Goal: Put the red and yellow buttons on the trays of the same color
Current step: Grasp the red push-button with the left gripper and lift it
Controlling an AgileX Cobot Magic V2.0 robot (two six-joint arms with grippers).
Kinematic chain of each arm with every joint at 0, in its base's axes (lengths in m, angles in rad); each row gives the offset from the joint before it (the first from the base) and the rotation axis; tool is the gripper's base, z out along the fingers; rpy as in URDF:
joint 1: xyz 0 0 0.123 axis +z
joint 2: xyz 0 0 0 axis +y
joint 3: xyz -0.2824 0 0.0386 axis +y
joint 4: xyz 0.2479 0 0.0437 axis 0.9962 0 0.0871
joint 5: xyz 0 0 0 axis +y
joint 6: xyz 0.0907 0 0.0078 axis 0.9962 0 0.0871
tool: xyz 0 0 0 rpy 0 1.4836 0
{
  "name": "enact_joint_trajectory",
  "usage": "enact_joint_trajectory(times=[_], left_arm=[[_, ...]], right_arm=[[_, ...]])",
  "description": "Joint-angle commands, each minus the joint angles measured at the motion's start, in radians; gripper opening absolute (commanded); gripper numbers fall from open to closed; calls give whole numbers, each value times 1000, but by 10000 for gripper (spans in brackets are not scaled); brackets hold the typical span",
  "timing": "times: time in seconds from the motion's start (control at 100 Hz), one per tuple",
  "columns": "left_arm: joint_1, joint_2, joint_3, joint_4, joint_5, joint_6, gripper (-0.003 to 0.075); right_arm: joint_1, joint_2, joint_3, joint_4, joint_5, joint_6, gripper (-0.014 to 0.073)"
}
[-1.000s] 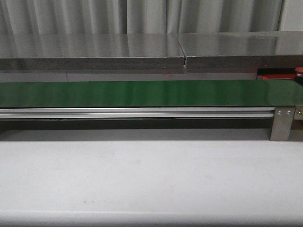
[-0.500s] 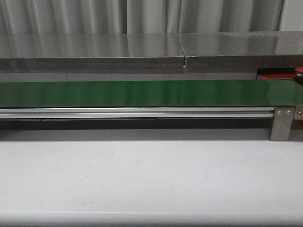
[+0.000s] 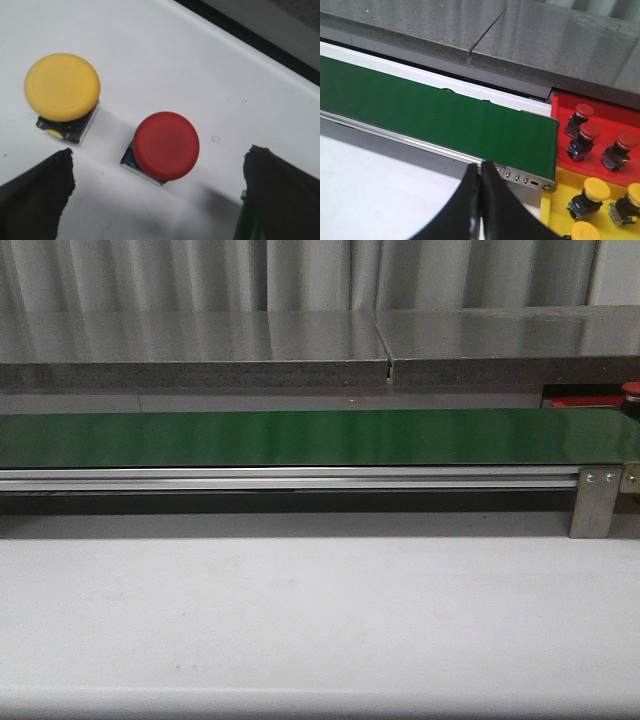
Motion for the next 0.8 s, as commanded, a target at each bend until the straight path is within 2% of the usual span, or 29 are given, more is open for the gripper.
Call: enact_joint_trajectory(times=[0.0, 0.31, 0.59, 0.68, 0.79], left_arm=[[3, -45, -61, -30, -32, -10, 639], [3, 35, -157, -36, -4, -10, 639], [-1, 68, -176, -40, -4, -10, 635], [-1, 68, -176, -40, -4, -10, 596], [-5, 68, -176, -40, -6, -10, 481]], right_arm=[[3, 2, -24, 22, -65, -7, -117], [3, 2, -24, 22, -65, -7, -117], [3, 2, -24, 22, -65, -7, -117], [3, 2, -24, 22, -65, -7, -117], [3, 2, -24, 22, -65, -7, -117]])
